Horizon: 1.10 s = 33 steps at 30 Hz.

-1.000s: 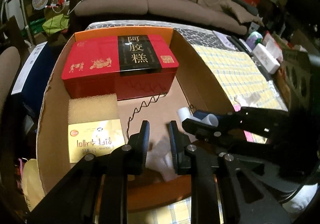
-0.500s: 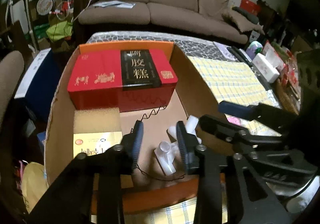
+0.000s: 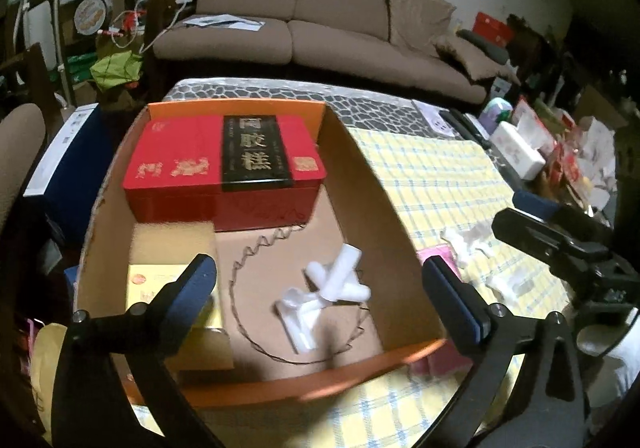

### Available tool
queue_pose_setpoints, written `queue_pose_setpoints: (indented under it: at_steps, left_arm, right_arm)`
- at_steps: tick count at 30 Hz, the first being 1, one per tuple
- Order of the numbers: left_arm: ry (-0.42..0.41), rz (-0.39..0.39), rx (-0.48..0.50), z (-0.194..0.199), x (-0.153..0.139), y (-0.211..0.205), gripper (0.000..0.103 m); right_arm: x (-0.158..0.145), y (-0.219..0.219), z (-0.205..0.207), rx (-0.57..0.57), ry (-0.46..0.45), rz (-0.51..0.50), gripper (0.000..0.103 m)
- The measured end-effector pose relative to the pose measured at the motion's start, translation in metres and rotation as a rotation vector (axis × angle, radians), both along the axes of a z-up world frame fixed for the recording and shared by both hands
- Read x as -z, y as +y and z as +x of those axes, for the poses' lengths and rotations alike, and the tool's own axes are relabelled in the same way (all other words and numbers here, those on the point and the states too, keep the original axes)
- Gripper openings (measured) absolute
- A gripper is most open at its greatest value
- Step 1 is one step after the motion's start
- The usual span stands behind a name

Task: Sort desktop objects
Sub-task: 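Move both grippers back to the remaining white connectors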

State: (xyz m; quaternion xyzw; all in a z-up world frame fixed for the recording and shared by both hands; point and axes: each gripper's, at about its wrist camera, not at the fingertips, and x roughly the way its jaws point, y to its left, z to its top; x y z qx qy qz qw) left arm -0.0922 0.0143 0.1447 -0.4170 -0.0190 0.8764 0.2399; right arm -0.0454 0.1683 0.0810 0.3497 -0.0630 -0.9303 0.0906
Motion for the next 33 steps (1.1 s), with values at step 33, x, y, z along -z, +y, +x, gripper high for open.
queue_pose_setpoints:
  at_steps: [33]
  left_arm:
    - [-0.064, -0.082, 0.34, 0.101, 0.039, 0.204, 0.099]
  right_arm:
    - [0.028, 0.206, 0.111, 0.312, -0.099, -0.064, 0.076]
